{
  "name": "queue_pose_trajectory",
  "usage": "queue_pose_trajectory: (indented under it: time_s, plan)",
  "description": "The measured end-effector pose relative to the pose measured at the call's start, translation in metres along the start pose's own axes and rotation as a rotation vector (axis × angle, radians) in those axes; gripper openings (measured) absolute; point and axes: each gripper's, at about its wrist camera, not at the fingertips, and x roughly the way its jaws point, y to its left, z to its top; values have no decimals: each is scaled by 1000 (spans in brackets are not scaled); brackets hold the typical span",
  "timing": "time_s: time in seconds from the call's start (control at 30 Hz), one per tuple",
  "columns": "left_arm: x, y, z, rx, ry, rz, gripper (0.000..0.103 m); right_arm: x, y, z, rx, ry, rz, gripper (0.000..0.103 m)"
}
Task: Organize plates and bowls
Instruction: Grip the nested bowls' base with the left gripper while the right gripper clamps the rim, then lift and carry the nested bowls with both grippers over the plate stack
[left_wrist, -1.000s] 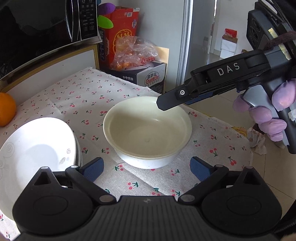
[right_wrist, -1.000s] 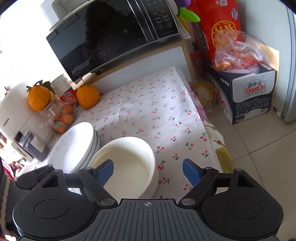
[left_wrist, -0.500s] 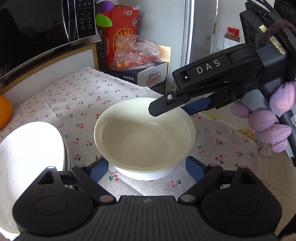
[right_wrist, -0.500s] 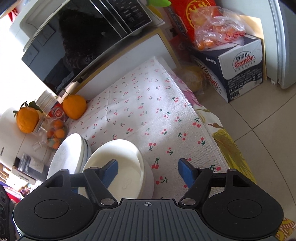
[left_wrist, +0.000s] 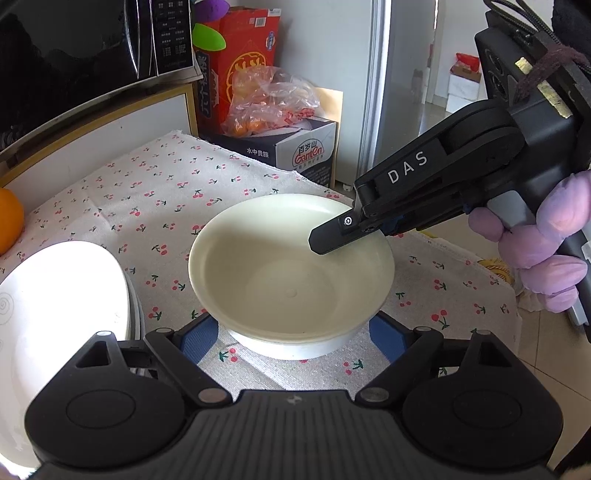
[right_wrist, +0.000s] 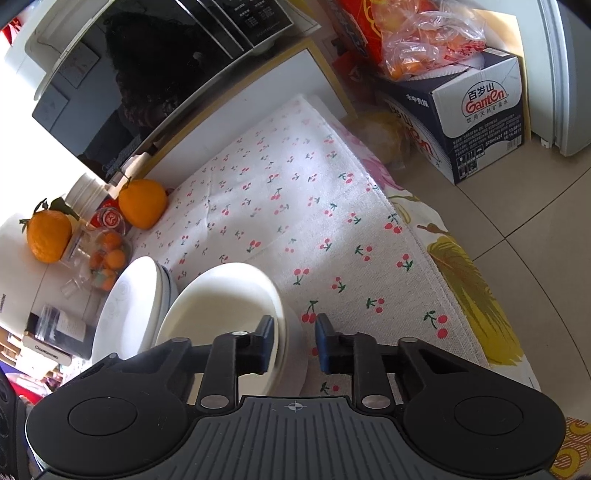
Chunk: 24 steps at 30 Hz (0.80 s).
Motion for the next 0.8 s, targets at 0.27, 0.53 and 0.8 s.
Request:
queue_pose_trajectory:
  time_s: [0.27, 0.53, 0.8]
  plan:
    - [-5, 2, 3, -6, -14, 5, 87, -4, 9, 1, -42, -19, -12, 18]
    - [-17, 5, 9, -22, -47, 11, 87, -13, 19, 5, -48, -46, 0, 18]
    - [-31, 11, 14, -16, -75, 30, 87, -21, 36, 9, -54, -80, 21, 18]
